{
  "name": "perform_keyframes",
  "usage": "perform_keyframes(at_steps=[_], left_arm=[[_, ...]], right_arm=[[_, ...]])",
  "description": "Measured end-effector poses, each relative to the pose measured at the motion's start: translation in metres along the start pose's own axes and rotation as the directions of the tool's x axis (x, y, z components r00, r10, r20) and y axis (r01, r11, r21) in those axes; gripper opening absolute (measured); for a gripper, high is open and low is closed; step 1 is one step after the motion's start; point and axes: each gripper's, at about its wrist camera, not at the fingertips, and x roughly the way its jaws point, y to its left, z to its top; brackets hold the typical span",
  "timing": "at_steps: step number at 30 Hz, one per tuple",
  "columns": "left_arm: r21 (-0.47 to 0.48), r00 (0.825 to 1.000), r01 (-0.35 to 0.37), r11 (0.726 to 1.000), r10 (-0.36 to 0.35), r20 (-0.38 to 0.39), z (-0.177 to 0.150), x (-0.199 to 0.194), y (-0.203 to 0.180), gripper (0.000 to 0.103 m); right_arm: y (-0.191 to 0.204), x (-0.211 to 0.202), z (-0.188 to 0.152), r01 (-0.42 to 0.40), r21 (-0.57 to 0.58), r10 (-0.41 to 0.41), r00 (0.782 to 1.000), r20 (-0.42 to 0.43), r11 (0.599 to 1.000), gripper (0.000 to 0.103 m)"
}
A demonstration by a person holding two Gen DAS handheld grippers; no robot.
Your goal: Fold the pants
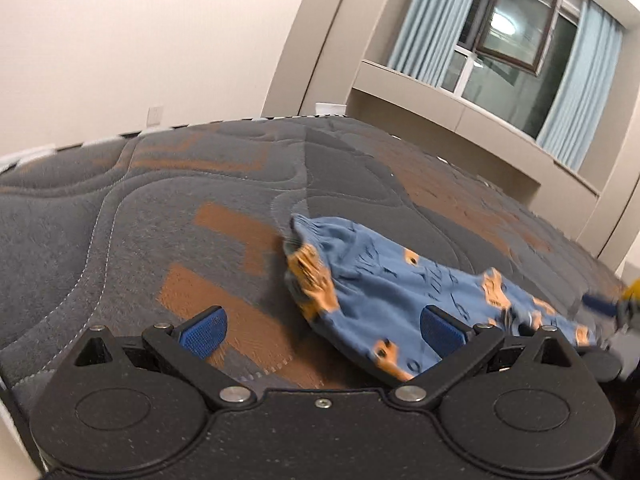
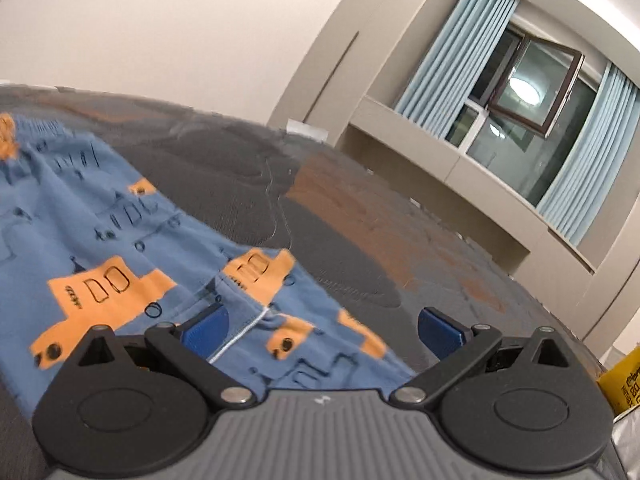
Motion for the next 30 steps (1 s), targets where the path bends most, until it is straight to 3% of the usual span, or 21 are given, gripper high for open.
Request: perform_keyframes(at_steps=[6,10,15,19,24,26,30], left_arm=[[-0.097,0.993,0.118,0.988,-0.117,0.013,0.010,0.023,0.015,0.102],[-0.225,0.982,0.187,0.956,-0.176,0.067,0.011,0.035,0.030,0.094],[-0.245,0.973,0.232,0.942,-0.221,0.070,0.016,0.048,0.032,0.091],[-0.223,0.977,0.212,0.952,-0.208,0.038,0.016,0.053,0.030,0.087],[-0.224,0.981,0.188,0.956,-0.194,-0.004,0.016,0.058,0.027,0.060],[-0.248,0.986,0.157,0.956,-0.167,-0.022,0.016,0.062,0.028,0.032],[-0.287,0.988,0.132,0.949,-0.148,-0.035,0.016,0.066,0.031,0.022]], right_arm=[[-0.002,0.005,-0.004,-0.014,0.041,0.014,1.000,0.005,0.999,0.103],[0.014,0.000,-0.006,0.038,-0.014,-0.037,0.999,0.027,0.999,0.103],[0.011,0.002,-0.007,0.028,-0.002,-0.028,0.999,0.026,1.000,0.103],[0.011,0.001,-0.007,0.025,0.000,-0.025,0.999,0.025,1.000,0.103],[0.011,0.002,-0.007,0.021,0.005,-0.022,0.999,0.024,1.000,0.103],[0.011,0.001,-0.007,0.022,0.004,-0.022,0.999,0.024,1.000,0.103],[0.011,0.001,-0.007,0.026,0.002,-0.026,0.999,0.027,1.000,0.103]])
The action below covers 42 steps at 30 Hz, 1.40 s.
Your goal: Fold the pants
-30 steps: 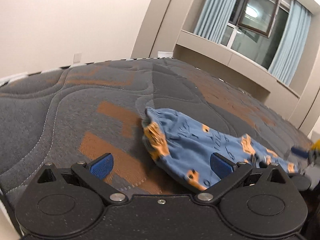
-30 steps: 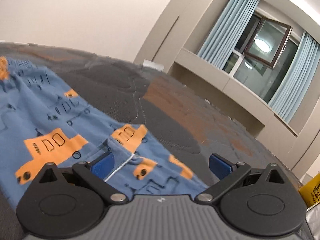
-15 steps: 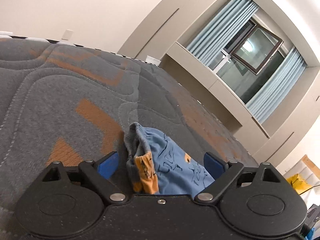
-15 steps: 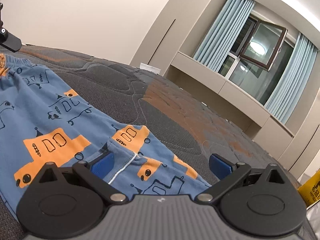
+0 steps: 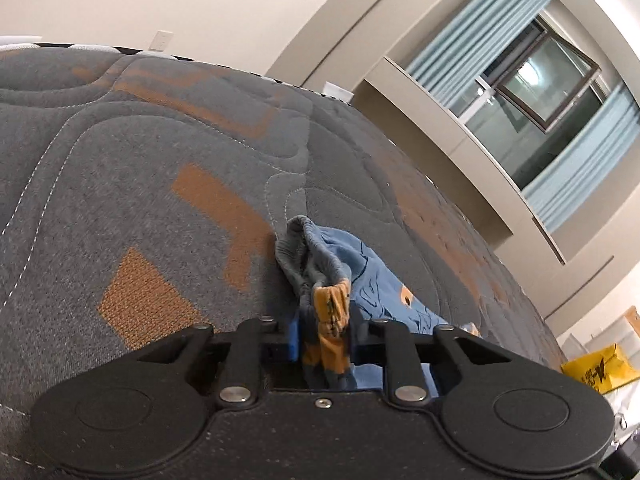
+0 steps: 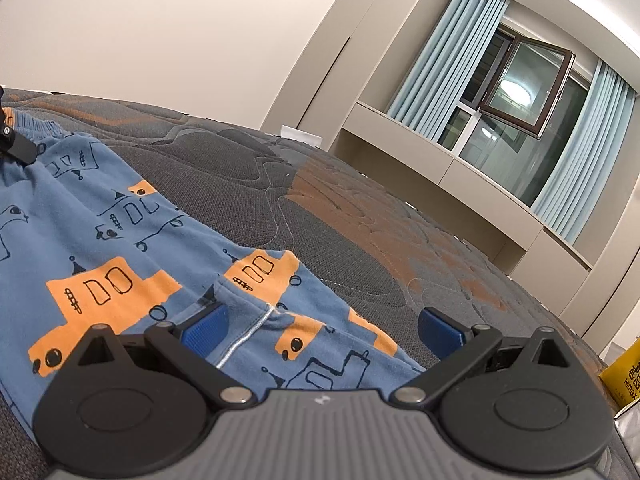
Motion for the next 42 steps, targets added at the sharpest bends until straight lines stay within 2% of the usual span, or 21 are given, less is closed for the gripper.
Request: perform_keyframes(at_steps=[4,7,9,11,13,18,22,26,30,34,36,40,42], left_arm=[[0.008,1.000,-0.002,1.000,0.002,0.027,0.002,-0.002,-0.008,0.018],[0.065,0.998,0.002,0.998,-0.006,0.058,0.007,-0.010,-0.024,0.018],[0.117,0.997,0.005,0.993,-0.014,0.079,0.009,-0.016,-0.038,0.018],[0.177,0.995,0.003,0.984,-0.022,0.100,0.011,-0.021,-0.056,0.018],[0.235,0.992,0.014,0.972,-0.042,0.116,0.012,-0.025,-0.079,0.018],[0.371,0.985,0.069,0.926,-0.123,0.124,-0.003,-0.031,-0.148,0.018],[0.473,0.976,0.137,0.870,-0.199,0.085,-0.031,-0.029,-0.208,0.018],[0.586,0.969,0.194,0.787,-0.245,0.007,-0.073,-0.018,-0.262,0.018],[0.660,0.963,0.257,0.706,-0.246,-0.111,-0.122,0.002,-0.299,0.018],[0.736,0.962,0.270,0.621,-0.196,-0.188,-0.173,0.025,-0.320,0.018],[0.751,0.961,0.277,0.599,-0.167,-0.221,-0.193,0.034,-0.319,0.019],[0.768,0.959,0.278,0.576,-0.124,-0.254,-0.211,0.048,-0.309,0.022],[0.767,0.953,0.298,0.568,-0.135,-0.270,-0.211,0.050,-0.306,0.035]], right_arm=[[0.002,-0.003,0.001,0.013,-0.009,-0.013,1.000,0.011,1.000,0.103],[-0.002,-0.005,0.002,-0.001,0.008,0.001,1.000,0.020,1.000,0.103],[-0.014,-0.012,0.003,-0.042,0.043,0.040,0.998,0.051,0.998,0.103],[-0.031,-0.022,0.002,-0.068,0.088,0.061,0.995,0.081,0.994,0.103],[-0.049,-0.030,-0.003,-0.061,0.118,0.050,0.995,0.087,0.991,0.103],[-0.101,-0.048,-0.034,0.006,0.144,-0.018,0.997,0.078,0.990,0.103],[-0.144,-0.055,-0.059,0.012,0.202,-0.023,0.998,0.051,0.979,0.103],[-0.183,-0.061,-0.083,0.012,0.280,-0.019,1.000,0.021,0.960,0.103],[-0.212,-0.072,-0.107,0.041,0.328,-0.042,0.999,-0.005,0.944,0.103],[-0.229,-0.080,-0.123,0.090,0.386,-0.080,0.996,-0.040,0.918,0.103],[-0.237,-0.083,-0.129,0.098,0.427,-0.085,0.995,-0.051,0.899,0.103],[-0.246,-0.086,-0.136,0.083,0.473,-0.067,0.996,-0.050,0.877,0.103],[-0.244,-0.088,-0.137,0.067,0.472,-0.052,0.998,-0.046,0.879,0.103]])
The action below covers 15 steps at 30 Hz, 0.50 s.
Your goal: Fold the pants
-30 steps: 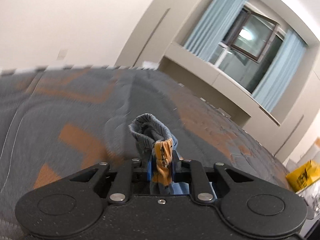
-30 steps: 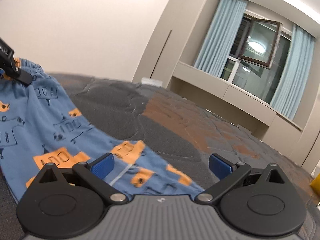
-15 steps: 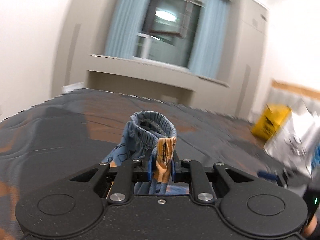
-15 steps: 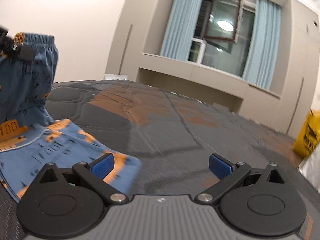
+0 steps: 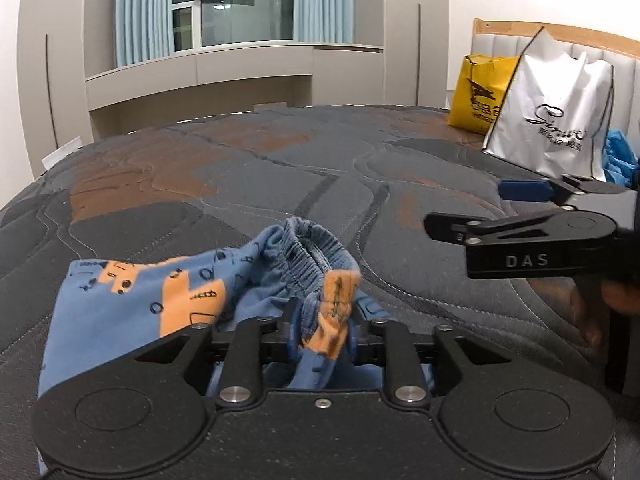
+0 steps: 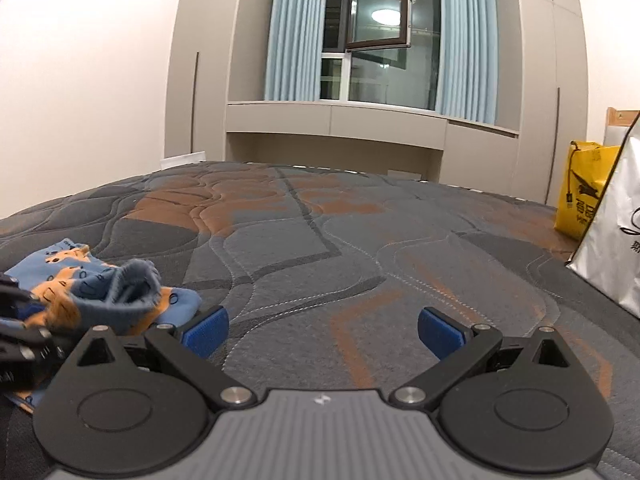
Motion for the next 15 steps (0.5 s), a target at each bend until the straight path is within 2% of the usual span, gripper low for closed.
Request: perform_keyframes(at_steps=[2,5,8,11,12,15], left_arm=[[0.004,0.999,0.033,0.999,-0.033,0.005,-0.002,-0.006,0.003,0.062],[0.020,0.999,0.027,0.999,-0.028,0.025,-0.010,-0.021,0.008,0.075],[0.048,0.999,-0.018,0.999,0.016,0.045,-0.019,-0.037,0.014,0.083],[0.085,0.997,-0.053,0.995,0.049,0.059,-0.026,-0.047,0.016,0.083],[0.093,0.997,-0.055,0.994,0.050,0.052,-0.028,-0.047,0.017,0.081],[0.102,0.999,-0.024,0.994,0.021,0.034,-0.029,-0.047,0.018,0.068]], right_arm=[[0.003,-0.001,0.000,-0.020,-0.011,0.020,1.000,0.002,1.000,0.103],[0.009,-0.001,-0.001,-0.047,-0.021,0.047,0.999,0.003,0.999,0.103],[0.010,-0.001,0.000,-0.091,-0.008,0.091,0.996,0.003,0.996,0.103],[0.011,0.001,0.002,-0.189,0.038,0.189,0.982,0.001,0.981,0.103],[0.011,0.003,0.003,-0.245,0.071,0.246,0.969,-0.001,0.967,0.103],[0.014,0.012,0.008,-0.377,0.155,0.385,0.923,-0.018,0.913,0.103]])
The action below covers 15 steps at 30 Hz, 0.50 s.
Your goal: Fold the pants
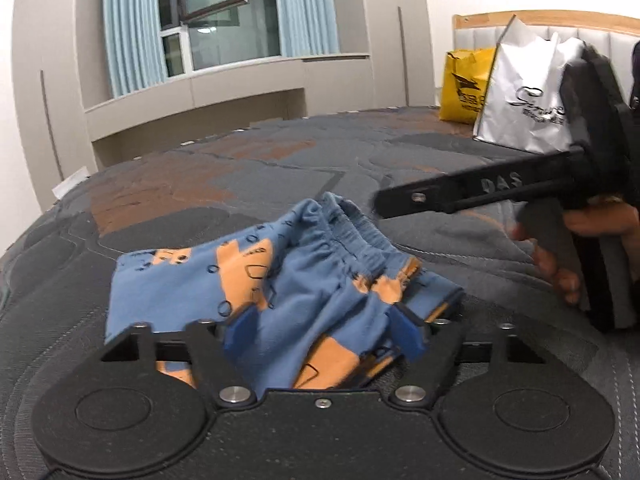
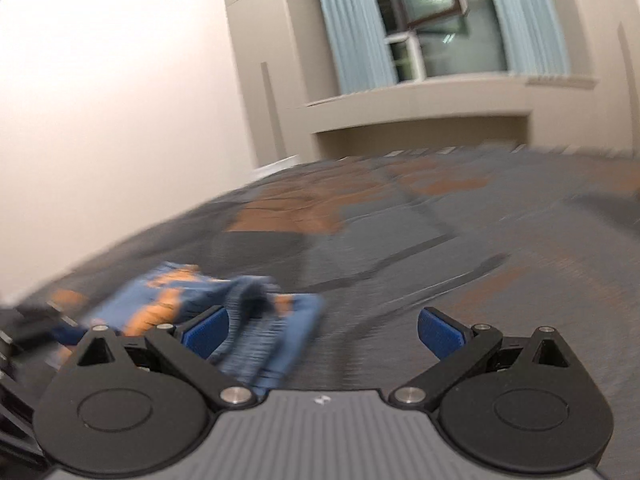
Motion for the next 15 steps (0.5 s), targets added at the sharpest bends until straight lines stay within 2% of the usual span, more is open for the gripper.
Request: perform_keyframes(at_steps=[3,9,11,13,15], left_arm=[[-0.006,1.000,0.024,1.000,-0.024,-0.004,0.001,-0.001,0.001,0.057],[-0.032,0.998,0.050,0.998,-0.052,-0.039,0.005,0.007,0.001,0.023],[-0.044,0.998,0.051,0.998,-0.053,-0.040,0.005,0.007,0.002,0.007],[-0.048,0.998,0.046,0.998,-0.048,-0.028,0.006,0.004,0.001,0.005],[-0.050,0.998,0.049,0.998,-0.050,-0.025,0.007,0.003,0.001,0.004]], right_arm=[[0.005,0.007,0.004,-0.072,0.021,0.072,0.997,-0.024,0.997,0.102],[0.012,0.027,0.013,-0.121,0.051,0.124,0.990,-0.071,0.991,0.072],[0.014,0.034,0.015,-0.132,0.064,0.137,0.987,-0.088,0.989,0.051],[0.015,0.039,0.014,-0.130,0.070,0.136,0.986,-0.097,0.989,0.035],[0.014,0.037,0.013,-0.129,0.076,0.135,0.987,-0.086,0.989,0.026]])
